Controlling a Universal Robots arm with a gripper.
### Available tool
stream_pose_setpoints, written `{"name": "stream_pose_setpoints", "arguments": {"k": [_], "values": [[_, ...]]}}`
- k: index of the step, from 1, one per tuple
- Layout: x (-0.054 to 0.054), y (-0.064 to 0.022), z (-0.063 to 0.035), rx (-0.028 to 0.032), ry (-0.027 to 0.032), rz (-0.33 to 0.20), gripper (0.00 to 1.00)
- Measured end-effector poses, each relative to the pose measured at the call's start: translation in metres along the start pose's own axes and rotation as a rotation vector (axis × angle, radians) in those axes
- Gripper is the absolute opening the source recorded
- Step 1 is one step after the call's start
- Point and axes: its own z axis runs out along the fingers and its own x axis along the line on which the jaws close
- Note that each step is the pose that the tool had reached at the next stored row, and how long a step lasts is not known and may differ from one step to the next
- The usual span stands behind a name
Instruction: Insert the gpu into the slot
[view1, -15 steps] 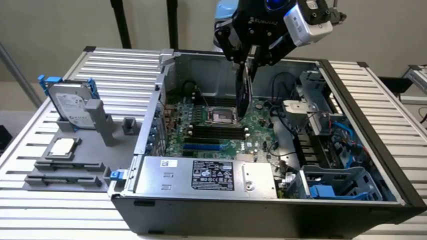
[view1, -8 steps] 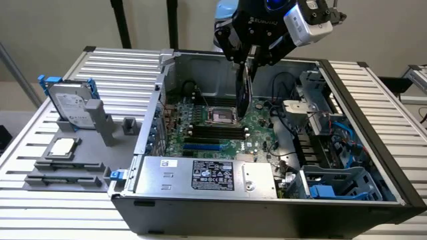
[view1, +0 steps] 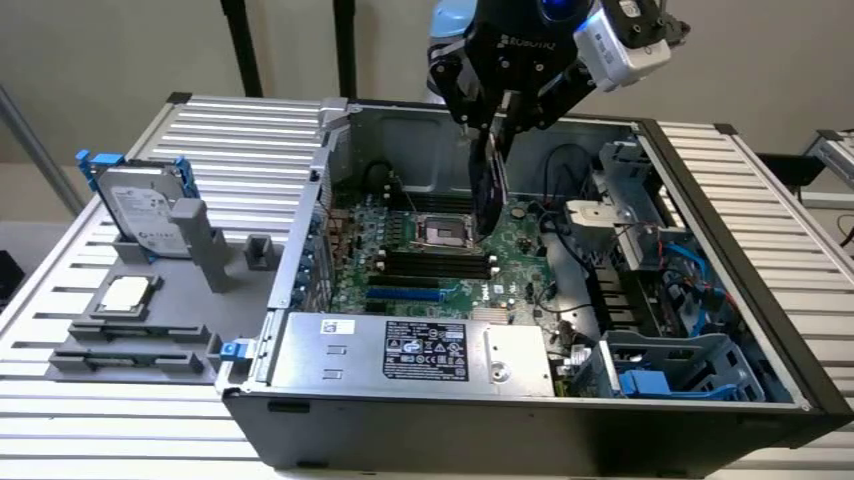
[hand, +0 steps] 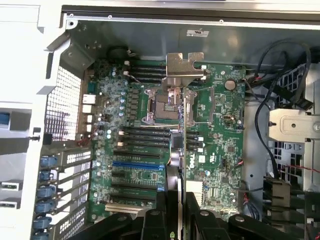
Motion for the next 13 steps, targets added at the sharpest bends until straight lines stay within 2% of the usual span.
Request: {"name": "stream_pose_setpoints", "arguments": {"k": [9,13], "values": [[0.0,0.0,0.0003,0.0066,0.0118,-0.164,0.26],[-0.0001,-0.0001,0.001,0.0102,0.0132,-0.236,0.26]]}}
